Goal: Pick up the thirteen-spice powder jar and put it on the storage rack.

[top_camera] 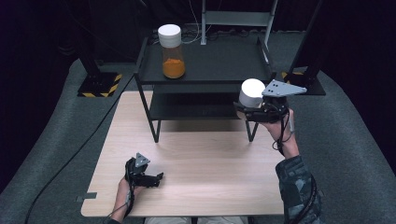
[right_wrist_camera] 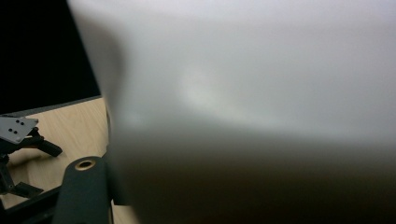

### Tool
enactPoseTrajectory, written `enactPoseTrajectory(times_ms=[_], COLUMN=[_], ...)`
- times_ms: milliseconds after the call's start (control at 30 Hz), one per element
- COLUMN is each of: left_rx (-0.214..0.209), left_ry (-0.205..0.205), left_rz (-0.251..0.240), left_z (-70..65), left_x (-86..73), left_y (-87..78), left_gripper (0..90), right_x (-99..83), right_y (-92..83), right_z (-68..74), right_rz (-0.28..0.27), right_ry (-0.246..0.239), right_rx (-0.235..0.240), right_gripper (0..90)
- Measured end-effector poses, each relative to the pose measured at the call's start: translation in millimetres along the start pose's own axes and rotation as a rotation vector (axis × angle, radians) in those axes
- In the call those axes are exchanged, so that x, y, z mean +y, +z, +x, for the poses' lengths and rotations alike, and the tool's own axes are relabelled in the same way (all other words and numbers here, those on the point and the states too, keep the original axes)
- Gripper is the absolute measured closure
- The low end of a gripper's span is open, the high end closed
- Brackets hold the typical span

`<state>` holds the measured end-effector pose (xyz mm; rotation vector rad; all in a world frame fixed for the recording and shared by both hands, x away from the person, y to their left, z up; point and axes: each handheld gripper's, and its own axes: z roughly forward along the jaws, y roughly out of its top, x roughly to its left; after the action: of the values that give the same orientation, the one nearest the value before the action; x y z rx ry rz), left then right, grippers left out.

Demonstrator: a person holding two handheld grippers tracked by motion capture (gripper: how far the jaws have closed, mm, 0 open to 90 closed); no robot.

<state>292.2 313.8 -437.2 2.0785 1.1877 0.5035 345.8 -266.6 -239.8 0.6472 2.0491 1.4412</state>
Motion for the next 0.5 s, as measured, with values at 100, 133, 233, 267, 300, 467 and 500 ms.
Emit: enactPoseTrajectory(times_ms=[100, 133, 233, 267, 300, 467, 500], left_rx=[-0.001, -0.001, -0.001, -0.001, -0.001, -0.001, -0.001], left_ry=[-0.001, -0.001, -0.001, -0.001, -0.001, -0.001, -0.001], left_rz=[0.000, 0.000, 0.000, 0.000, 0.000, 0.000, 0.000], left_z=[0.1, 0.1, 0.1, 0.1, 0.1, 0.1, 0.1], left_x=[0.0, 0.0, 0.0, 0.0, 0.0, 0.0, 0.0], left_y=[0.0, 0.1, 0.0, 0.0, 0.0, 0.0, 0.0], left_gripper=[0.4, 0.4, 0.4, 0.4, 0.4, 0.4, 0.4], right_x=[2.7, 4.8, 6.1, 7.2, 8.6, 12.3, 12.9], right_y=[-0.6, -1.0, -1.4, -1.6, -1.9, -4.4, -4.9], right_z=[-0.3, -0.5, -1.1, -1.6, -1.4, -2.1, -2.3], right_rz=[0.000, 0.004, 0.003, 0.004, 0.006, 0.000, -0.001], right_ry=[-0.003, -0.005, -0.003, -0.003, -0.006, -0.009, -0.009], right_rx=[0.003, 0.003, 0.006, 0.008, 0.008, 0.006, 0.006], right_gripper=[30.0, 29.9, 29.9, 29.9, 29.9, 29.9, 29.9])
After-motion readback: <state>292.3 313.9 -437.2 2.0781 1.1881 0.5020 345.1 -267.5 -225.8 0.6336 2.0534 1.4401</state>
